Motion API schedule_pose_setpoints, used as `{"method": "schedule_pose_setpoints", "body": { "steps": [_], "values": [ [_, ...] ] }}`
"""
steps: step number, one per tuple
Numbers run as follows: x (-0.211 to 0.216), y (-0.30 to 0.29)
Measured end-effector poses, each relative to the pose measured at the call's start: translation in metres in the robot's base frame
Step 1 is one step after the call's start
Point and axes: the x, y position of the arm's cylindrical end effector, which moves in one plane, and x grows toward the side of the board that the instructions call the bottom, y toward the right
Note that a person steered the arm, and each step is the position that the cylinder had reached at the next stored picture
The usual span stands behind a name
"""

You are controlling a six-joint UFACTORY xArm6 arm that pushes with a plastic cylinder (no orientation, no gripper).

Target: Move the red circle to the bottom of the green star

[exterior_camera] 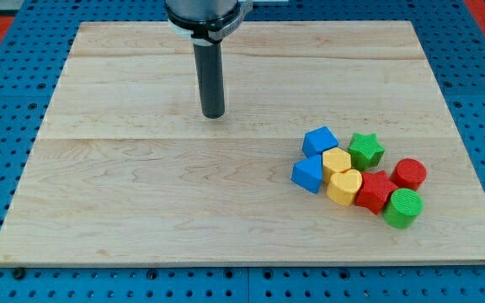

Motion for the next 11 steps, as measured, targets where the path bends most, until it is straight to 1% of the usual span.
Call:
{"method": "schedule_pose_setpoints", "body": {
  "steps": [1,2,3,4,5,6,7,8,11],
  "values": [
    [0.0,0.0],
    [-0.009,0.001],
    [-0.04,0.056],
    [-0.057,0.169],
    [0.002,0.272],
    [0.091,0.326],
    [0.122,0.299],
    [0.117,0.241],
    [0.117,0.228]
  ]
}}
